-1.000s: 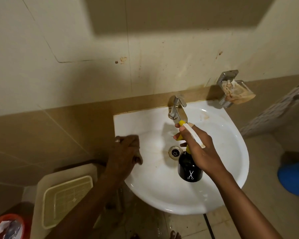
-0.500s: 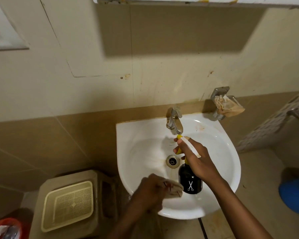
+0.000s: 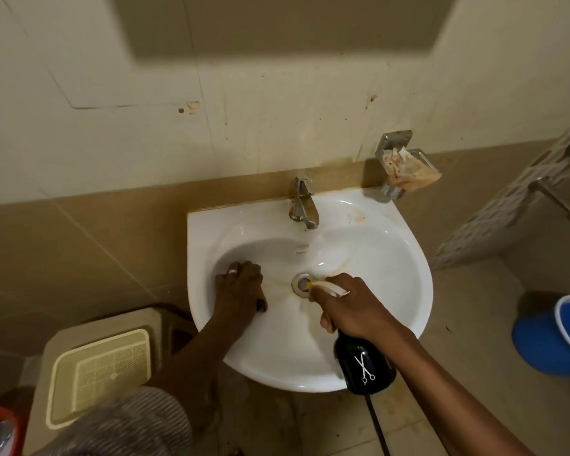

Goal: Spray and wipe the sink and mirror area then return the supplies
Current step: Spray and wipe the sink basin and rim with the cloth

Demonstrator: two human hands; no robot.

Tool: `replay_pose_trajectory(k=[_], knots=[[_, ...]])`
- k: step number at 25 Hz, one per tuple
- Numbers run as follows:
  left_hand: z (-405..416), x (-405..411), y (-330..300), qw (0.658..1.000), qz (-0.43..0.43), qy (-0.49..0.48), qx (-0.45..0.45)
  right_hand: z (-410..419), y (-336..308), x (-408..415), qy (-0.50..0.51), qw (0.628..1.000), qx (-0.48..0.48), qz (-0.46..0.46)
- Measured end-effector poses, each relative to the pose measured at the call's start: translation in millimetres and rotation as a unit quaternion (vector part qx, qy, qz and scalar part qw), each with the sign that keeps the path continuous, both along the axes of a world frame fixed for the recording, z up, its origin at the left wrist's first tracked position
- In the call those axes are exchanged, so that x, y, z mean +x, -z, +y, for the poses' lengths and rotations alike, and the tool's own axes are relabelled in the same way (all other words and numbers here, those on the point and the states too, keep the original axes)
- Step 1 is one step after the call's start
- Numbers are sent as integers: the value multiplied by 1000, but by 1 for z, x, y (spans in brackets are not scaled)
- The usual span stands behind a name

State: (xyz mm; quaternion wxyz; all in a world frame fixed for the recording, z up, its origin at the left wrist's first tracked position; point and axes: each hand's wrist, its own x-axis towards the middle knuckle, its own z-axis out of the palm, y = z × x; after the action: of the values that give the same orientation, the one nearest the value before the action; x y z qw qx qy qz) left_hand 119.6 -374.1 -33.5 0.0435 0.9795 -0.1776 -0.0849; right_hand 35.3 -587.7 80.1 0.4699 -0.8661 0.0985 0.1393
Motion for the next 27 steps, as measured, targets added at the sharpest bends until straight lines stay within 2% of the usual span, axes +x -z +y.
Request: replay_pose_trajectory(k=[3, 7, 10, 12, 13, 16, 19, 23, 27], knots=[[-3, -3, 8, 1000, -4, 16, -11, -8, 0, -10, 2, 998, 16, 56], [-15, -5, -4, 996, 56, 2, -74, -18, 0, -20, 7, 999, 19, 41], [-25, -8, -7, 996, -42, 41, -72, -24, 3, -24, 13, 998, 25, 47], [-26, -10, -7, 996, 43, 16, -73, -28, 5, -20, 17, 999, 21, 18], [-27, -14, -5, 995, 92, 15, -42, -32, 4, -19, 12, 1000, 24, 11], [-24, -23, -7, 988, 151, 38, 9, -32, 5, -7, -9, 999, 44, 7], [-27, -46, -16, 980, 196, 34, -5, -33, 1, -1, -8, 998, 61, -29], [-46, -77, -37, 970, 239, -18, -31, -39, -5, -3, -17, 996, 55, -67], [-81, -104, -64, 949, 290, -61, -110, -55, -14, -7, 5, 995, 62, -75]])
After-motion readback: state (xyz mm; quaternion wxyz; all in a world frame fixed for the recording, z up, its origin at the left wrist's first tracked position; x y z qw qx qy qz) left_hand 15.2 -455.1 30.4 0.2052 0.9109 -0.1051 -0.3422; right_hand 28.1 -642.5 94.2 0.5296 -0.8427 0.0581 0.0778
